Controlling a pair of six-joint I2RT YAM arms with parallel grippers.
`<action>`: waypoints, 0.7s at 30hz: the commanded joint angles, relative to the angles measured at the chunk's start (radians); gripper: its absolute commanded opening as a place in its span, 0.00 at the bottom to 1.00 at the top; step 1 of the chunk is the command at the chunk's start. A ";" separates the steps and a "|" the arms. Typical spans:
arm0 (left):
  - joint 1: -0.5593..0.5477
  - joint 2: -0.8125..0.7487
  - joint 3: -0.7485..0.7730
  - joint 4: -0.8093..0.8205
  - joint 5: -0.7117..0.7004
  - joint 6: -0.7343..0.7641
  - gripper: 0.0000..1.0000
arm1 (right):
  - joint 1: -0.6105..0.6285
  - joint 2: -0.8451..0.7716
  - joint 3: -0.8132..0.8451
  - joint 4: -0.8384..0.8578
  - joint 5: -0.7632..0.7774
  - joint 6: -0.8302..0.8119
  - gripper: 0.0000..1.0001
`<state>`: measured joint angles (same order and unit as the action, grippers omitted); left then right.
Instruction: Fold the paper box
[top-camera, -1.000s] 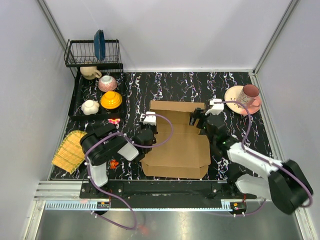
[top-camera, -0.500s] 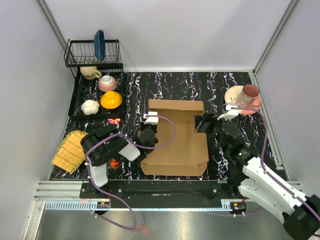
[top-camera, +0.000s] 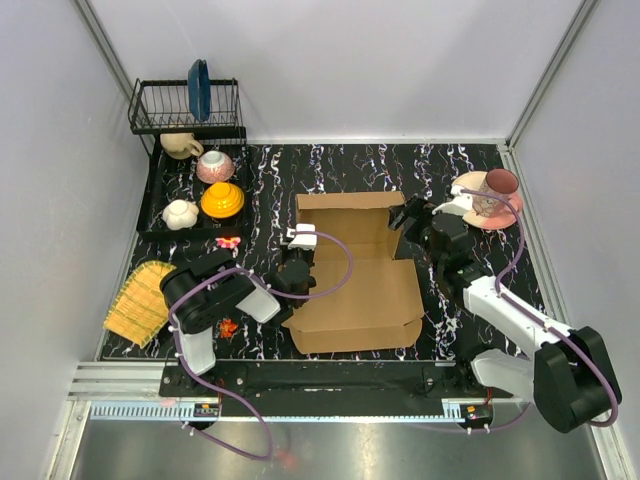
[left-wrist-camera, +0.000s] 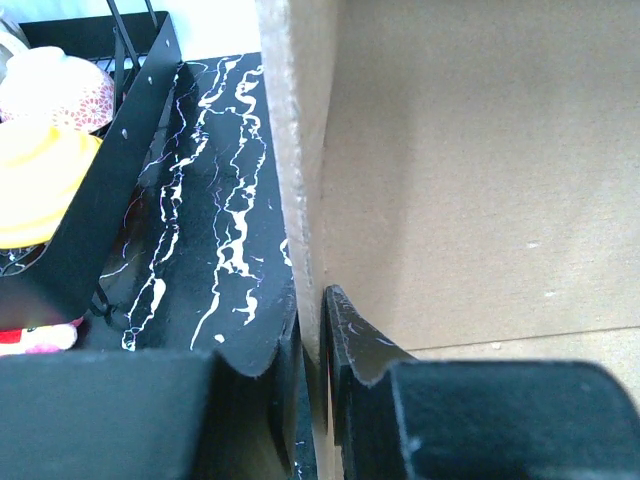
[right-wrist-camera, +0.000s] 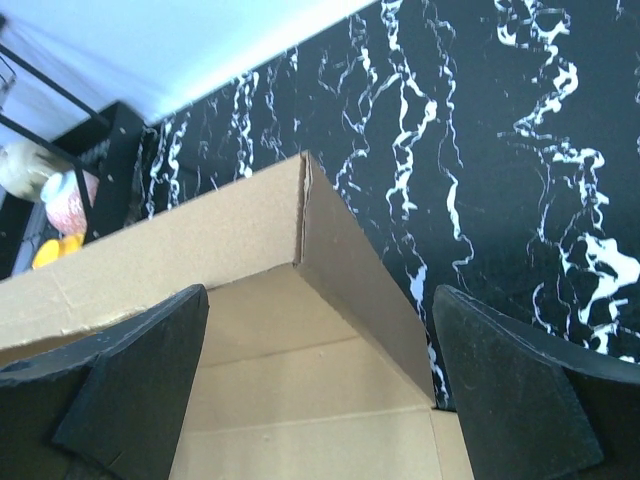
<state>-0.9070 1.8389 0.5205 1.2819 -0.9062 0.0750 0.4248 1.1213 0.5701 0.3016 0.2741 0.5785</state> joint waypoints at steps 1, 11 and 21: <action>-0.007 -0.033 -0.002 0.372 -0.003 0.006 0.17 | -0.041 0.006 0.028 0.162 -0.058 0.027 1.00; -0.007 -0.004 0.068 0.329 0.021 0.057 0.10 | -0.041 -0.112 0.042 0.107 -0.173 -0.025 1.00; -0.006 0.022 0.090 0.359 0.029 0.066 0.10 | -0.049 0.060 0.073 0.073 -0.125 -0.031 0.98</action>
<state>-0.9077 1.8549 0.5816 1.2827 -0.8928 0.1318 0.3832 1.1400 0.6415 0.3843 0.1246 0.5632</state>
